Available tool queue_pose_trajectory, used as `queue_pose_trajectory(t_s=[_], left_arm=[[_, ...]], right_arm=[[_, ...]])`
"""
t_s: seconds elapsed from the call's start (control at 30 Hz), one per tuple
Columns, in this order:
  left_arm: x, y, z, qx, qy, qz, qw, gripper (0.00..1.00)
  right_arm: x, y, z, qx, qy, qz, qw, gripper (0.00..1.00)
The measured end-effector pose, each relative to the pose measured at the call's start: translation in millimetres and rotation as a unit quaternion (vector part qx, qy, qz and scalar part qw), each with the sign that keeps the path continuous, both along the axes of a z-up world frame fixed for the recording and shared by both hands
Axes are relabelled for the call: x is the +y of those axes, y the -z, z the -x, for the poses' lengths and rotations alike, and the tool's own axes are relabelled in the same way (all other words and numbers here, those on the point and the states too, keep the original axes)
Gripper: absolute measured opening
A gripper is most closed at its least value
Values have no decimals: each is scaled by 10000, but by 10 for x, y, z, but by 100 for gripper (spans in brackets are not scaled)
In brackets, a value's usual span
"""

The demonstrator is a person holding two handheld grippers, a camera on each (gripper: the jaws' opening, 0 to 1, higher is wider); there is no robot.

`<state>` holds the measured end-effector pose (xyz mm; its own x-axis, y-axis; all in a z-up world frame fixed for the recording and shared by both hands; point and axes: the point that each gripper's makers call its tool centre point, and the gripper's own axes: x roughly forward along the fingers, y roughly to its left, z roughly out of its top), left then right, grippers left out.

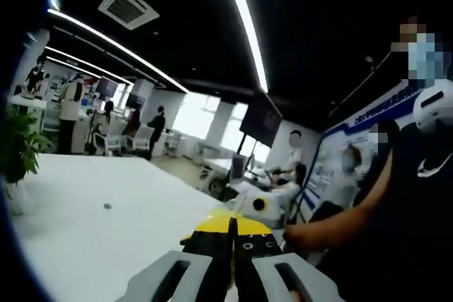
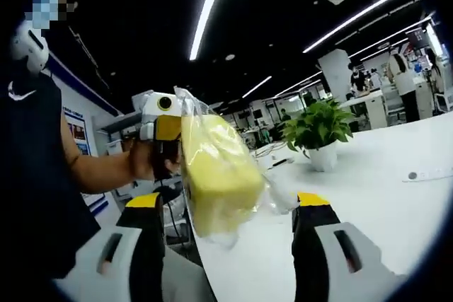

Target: Compare the silicone blocks by pressing each to a similar depth, holding the contact briefly, and releasing to observe deformation and rebound differences across the visible hardness samples.

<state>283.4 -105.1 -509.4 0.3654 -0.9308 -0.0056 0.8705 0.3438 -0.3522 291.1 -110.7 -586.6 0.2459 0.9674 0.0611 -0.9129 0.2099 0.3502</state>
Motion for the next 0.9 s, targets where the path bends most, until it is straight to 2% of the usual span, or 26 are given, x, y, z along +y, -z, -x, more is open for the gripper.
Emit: queue_pose_trajectory(t_s=[0.07, 0.17, 0.23, 0.3, 0.37, 0.5, 0.53, 0.63, 0.73, 0.9], left_arm=[[-4, -16, 7, 7, -7, 55, 10000, 0], [4, -46, 13, 5, -36, 135, 9999, 0], [18, -50, 6, -10, -58, 154, 9999, 0], [37, -33, -5, 6, -84, 162, 9998, 0], [75, -20, -22, 54, -119, 222, 9997, 0], [126, 29, -53, -46, -262, 124, 9996, 0], [132, 55, -55, -87, -280, 57, 9996, 0], [136, 93, -31, -20, -244, 54, 9997, 0], [132, 110, -32, -253, -252, -97, 9993, 0], [122, 137, -50, -406, -339, -204, 9984, 2]], right_arm=[[12, -59, 8, 60, -28, -214, 9997, 57], [34, -103, 31, 108, -95, -343, 9993, 46], [32, -131, 6, 159, -95, -442, 9989, 43], [25, -173, 10, 170, -128, -534, 9983, 34], [15, -183, 4, 151, -124, -532, 9984, 30], [5, -203, 5, 151, -164, -426, 9988, 24], [4, -173, 2, 131, -142, -264, 9995, 23], [6, -144, 33, 157, -226, -106, 9996, 20], [-1, -134, 33, 89, -218, 33, 9997, 18], [-14, -76, 13, 184, -283, 132, 9993, 15]])
